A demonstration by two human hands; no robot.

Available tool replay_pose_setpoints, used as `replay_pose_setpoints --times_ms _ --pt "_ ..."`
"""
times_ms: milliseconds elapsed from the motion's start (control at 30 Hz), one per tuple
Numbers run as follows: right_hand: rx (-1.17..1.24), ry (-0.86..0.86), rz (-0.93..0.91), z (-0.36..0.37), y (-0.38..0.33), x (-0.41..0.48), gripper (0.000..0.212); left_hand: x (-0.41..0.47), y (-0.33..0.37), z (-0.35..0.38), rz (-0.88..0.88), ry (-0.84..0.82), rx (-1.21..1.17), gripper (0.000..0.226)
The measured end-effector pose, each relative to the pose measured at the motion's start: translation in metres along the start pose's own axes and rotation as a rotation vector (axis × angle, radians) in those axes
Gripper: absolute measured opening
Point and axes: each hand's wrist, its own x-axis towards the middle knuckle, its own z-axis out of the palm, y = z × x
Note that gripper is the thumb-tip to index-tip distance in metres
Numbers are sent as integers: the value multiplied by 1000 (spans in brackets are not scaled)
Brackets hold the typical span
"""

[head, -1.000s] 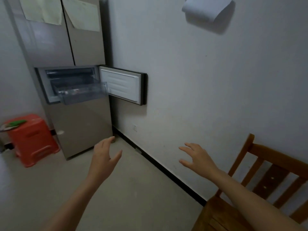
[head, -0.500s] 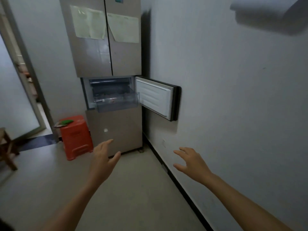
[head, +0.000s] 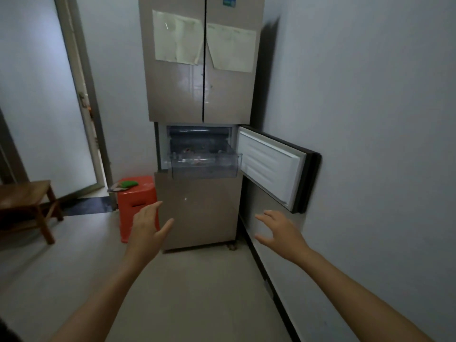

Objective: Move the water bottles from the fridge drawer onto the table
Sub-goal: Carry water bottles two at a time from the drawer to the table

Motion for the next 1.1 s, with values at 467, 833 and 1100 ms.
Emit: replay_pose_setpoints --times_ms 467,833,1100 --pt "-36 -65 55 34 87 188 62 175 -31 125 -53 -68 -40 51" --pt "72 -36 -87 54 159 368 56 302 -24 218 -101 -11 -6 54" --pt "165 -109 -146 85 190 489 54 371 -38 269 -243 44 66 54"
